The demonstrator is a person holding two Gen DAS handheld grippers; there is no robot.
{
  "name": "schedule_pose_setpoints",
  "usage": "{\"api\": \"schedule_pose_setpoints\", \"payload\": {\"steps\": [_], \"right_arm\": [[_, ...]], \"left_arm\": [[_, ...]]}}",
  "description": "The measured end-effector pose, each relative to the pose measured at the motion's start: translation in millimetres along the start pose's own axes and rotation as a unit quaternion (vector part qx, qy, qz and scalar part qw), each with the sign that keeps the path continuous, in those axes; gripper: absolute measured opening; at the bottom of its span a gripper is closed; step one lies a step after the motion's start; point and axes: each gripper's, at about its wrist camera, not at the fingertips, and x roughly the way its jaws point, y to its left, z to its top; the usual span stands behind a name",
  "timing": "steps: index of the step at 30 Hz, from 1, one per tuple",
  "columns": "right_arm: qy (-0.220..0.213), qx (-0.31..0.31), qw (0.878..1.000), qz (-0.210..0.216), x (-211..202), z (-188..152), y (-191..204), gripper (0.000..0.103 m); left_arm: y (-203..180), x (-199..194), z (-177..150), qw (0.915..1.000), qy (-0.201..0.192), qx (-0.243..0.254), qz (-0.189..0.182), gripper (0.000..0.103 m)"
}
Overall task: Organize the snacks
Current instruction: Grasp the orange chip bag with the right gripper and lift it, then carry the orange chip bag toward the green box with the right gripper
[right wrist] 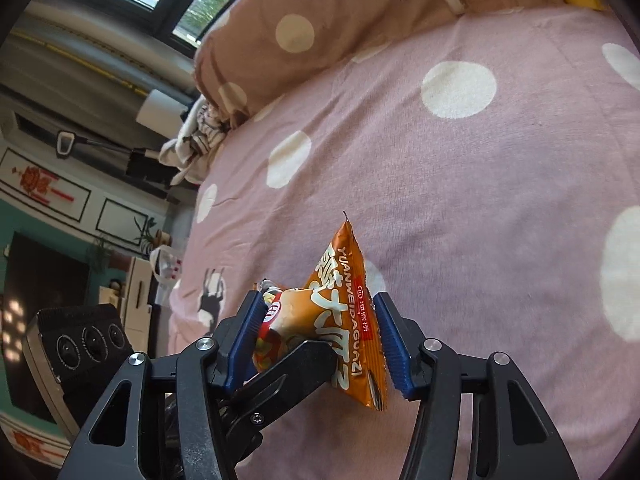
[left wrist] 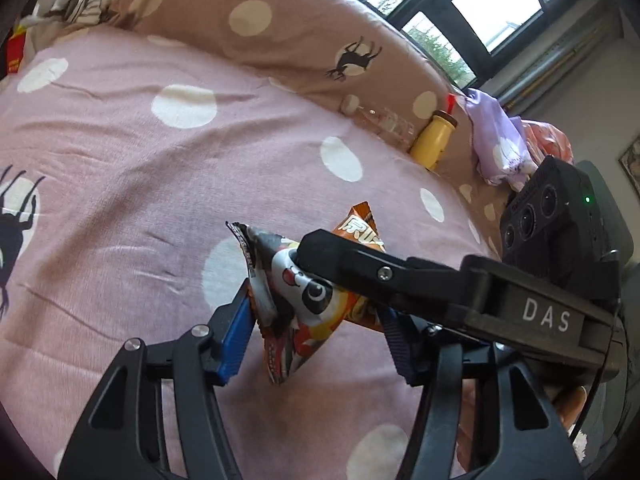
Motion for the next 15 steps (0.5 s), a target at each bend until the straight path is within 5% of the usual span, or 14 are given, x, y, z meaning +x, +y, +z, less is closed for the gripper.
{"api": "schedule_pose_setpoints", "payload": {"steps": [15], "right_arm": [[-0.044, 0.009, 0.999, 0.004, -102, -111, 13, 0.058]], "left_arm": [[-85, -71, -93, 0.9950, 0.019, 0.094, 0.027, 0.056]]}}
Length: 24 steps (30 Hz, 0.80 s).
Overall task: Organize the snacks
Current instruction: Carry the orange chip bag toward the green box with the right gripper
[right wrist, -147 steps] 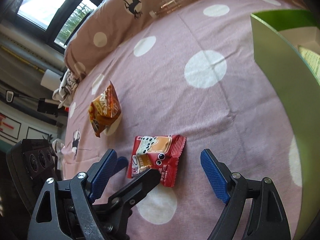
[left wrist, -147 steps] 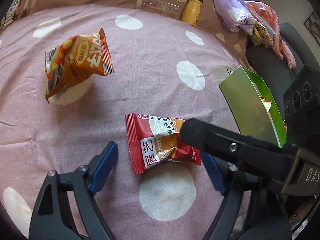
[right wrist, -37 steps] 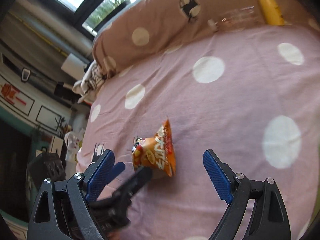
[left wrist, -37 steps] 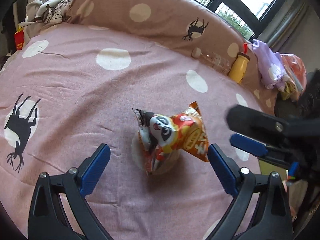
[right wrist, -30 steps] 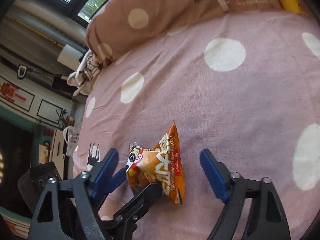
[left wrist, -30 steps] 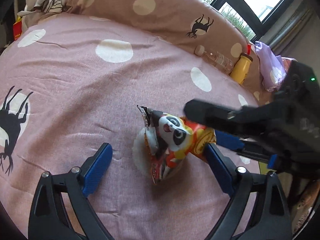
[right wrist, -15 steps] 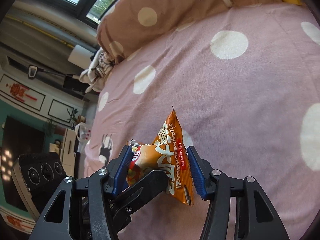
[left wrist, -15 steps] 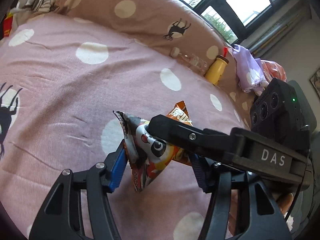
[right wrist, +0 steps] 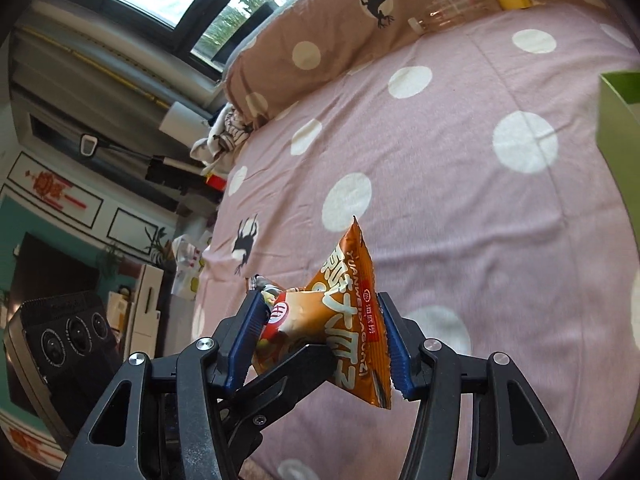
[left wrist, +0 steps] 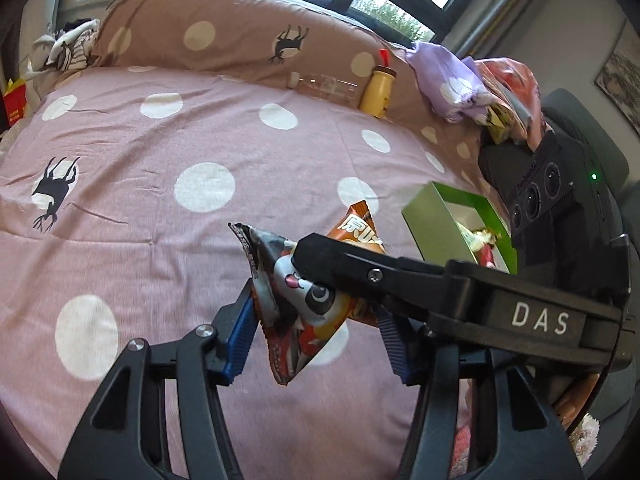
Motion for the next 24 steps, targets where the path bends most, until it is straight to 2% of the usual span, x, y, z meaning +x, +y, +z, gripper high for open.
{"api": "schedule_pose_setpoints", "payload": {"steps": [11, 24], "right_arm": [[-0.020, -0.009, 1.000, 0.005, -37, -25, 16, 0.058], [-0.047, -0.028, 0.999, -0.002, -62, -34, 29, 0.058]], "left_arm": [[-32, -34, -21, 0.9995, -0.010, 0.030, 0.005, 0.056], [-52, -54, -27, 0.9979, -0.024, 0.058, 0.013, 0.056]]}}
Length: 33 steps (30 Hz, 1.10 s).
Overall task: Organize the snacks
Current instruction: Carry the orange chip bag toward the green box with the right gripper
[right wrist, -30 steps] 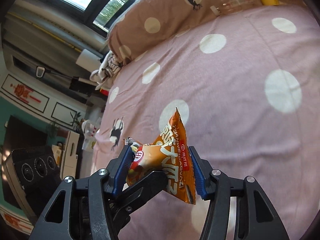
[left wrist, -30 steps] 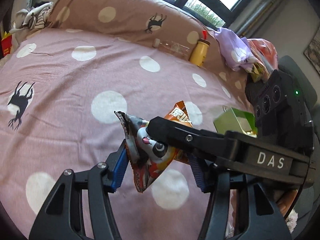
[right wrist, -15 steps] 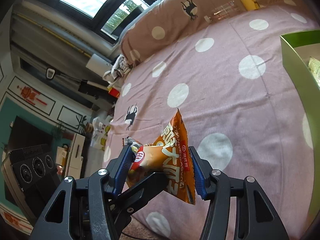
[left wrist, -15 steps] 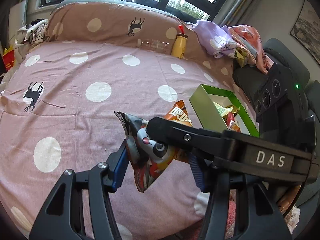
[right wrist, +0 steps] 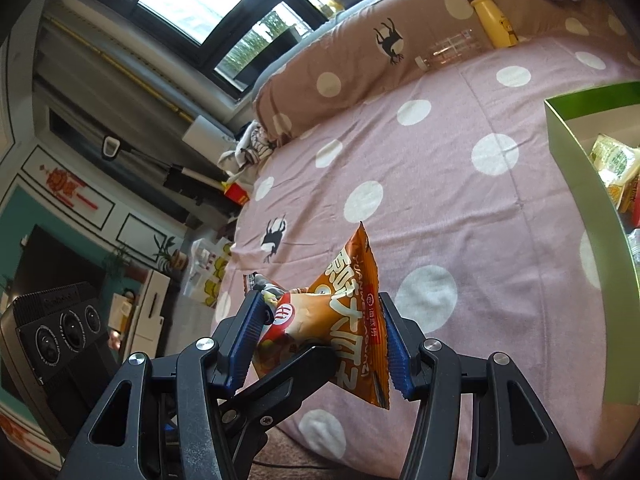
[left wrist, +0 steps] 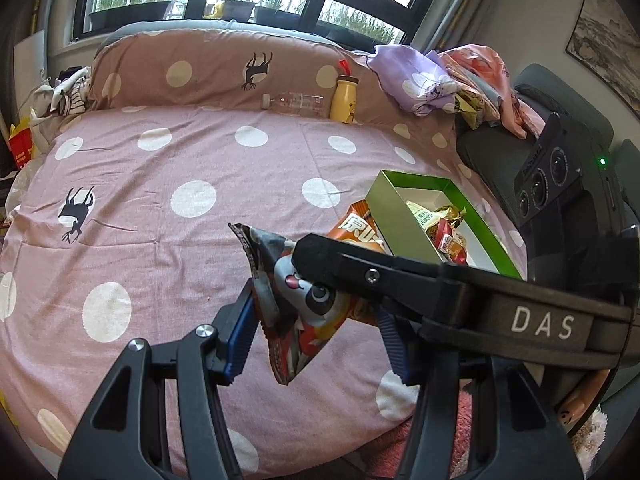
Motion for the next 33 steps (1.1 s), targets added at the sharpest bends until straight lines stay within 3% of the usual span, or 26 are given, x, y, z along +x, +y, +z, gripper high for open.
{"api": "schedule_pose_setpoints", "payload": {"steps": [24, 33], "right_arm": [[-0.045, -0.030, 0.996, -0.070, -37, -9, 21, 0.058], [-0.054, -0.036, 0.996, -0.068, -38, 1, 14, 0.058]], "left_arm": [[-22, -14, 2, 0.9991, -0.010, 0.037, -0.017, 0.056], [-25, -4, 10, 0.9987, -0.015, 0.046, -0.013, 0.056]]}}
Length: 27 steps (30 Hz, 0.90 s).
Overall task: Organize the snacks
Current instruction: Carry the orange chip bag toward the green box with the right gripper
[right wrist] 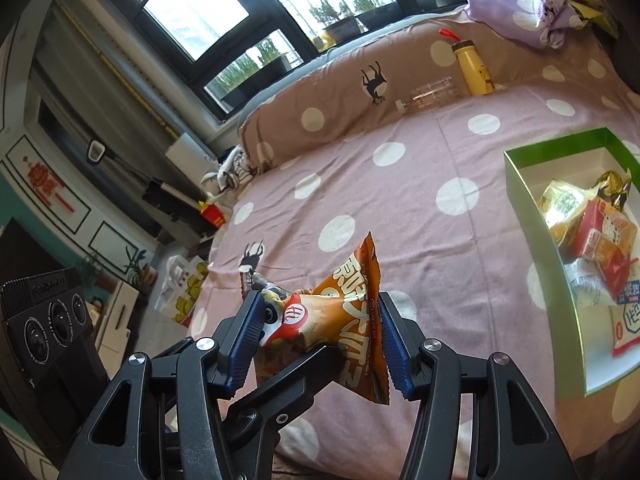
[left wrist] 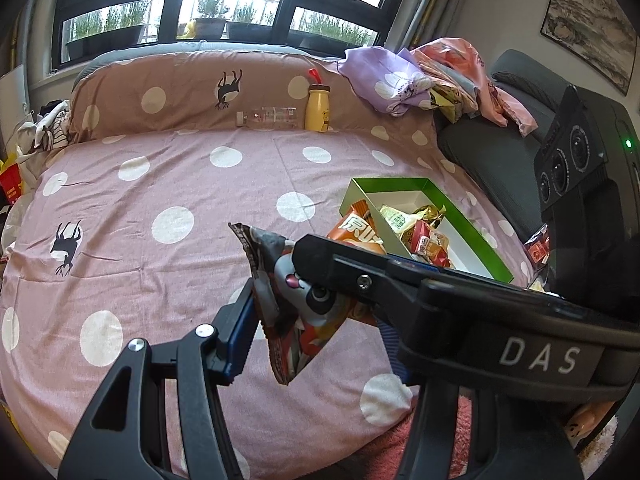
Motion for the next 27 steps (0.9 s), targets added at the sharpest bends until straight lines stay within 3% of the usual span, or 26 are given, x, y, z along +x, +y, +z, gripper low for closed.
{"api": "schedule_pose_setpoints", "payload": {"steps": [15, 19, 27], "right_arm": [[-0.015, -0.070, 0.997, 0.004, 12, 37, 11, 0.058], [-0.029, -0.069, 0.997, 0.007, 14, 36, 6, 0.058], [-0.039, -0.054, 0.998, -0.001, 12, 32, -10, 0.058]], "left_arm": [[11, 10, 28, 0.9990, -0.042, -0.011, 0.013, 0.056], [8, 16, 32, 0.9986, -0.044, 0.002, 0.028, 0.056], [3, 31, 29, 0.9989, -0.041, 0.016, 0.014, 0.056]]}}
